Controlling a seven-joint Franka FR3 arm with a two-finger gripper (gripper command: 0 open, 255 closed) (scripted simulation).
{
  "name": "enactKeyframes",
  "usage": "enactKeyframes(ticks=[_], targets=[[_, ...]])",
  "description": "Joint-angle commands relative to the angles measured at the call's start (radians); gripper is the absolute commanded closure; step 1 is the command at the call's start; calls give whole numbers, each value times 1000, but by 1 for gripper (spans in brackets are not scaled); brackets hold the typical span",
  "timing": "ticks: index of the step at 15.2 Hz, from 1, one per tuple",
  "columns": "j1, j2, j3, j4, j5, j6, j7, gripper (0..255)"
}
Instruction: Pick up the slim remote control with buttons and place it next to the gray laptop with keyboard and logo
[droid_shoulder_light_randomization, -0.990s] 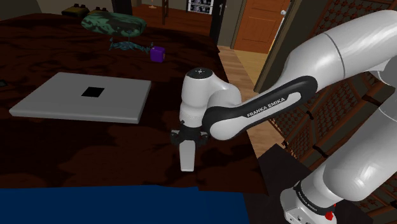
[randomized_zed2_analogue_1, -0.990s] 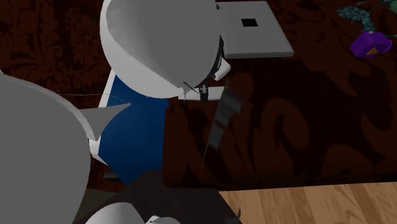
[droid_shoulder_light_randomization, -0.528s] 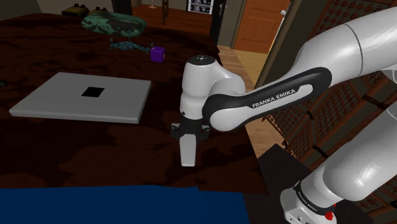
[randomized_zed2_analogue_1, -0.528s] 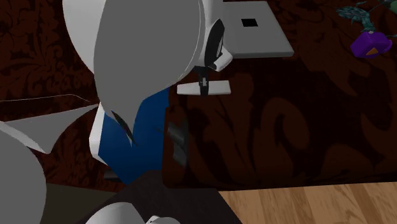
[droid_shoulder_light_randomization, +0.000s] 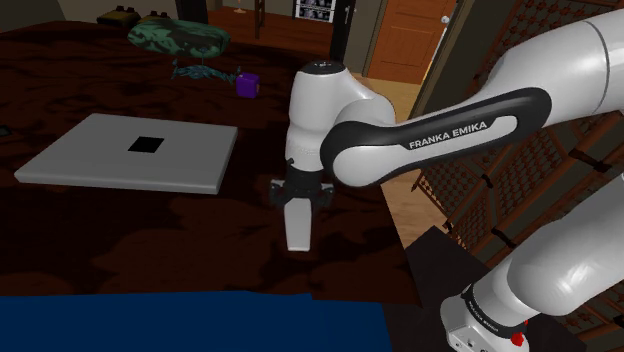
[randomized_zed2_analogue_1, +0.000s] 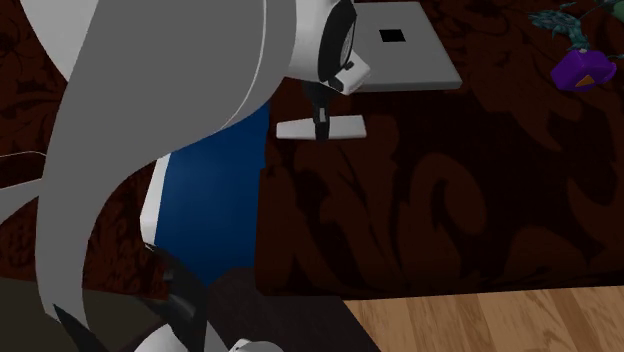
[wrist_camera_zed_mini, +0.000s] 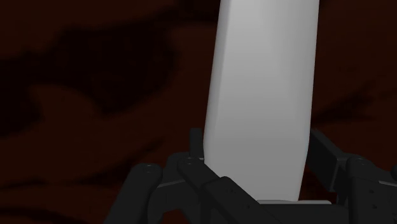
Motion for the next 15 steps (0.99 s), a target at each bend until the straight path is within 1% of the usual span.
enactKeyframes(ticks=[1,4,6,8,11,15], targets=[[0,-9,-1,21,6,-28,-4,255],[0,-23,-4,38,16,-56,-11,255],[3,80,13,132,-61,-72,47,255],[21,182,20,232,-137,-97,101,255],[77,333,8,397,-240,-151,166,255],[183,525,-30,652,-345,-247,214,255]])
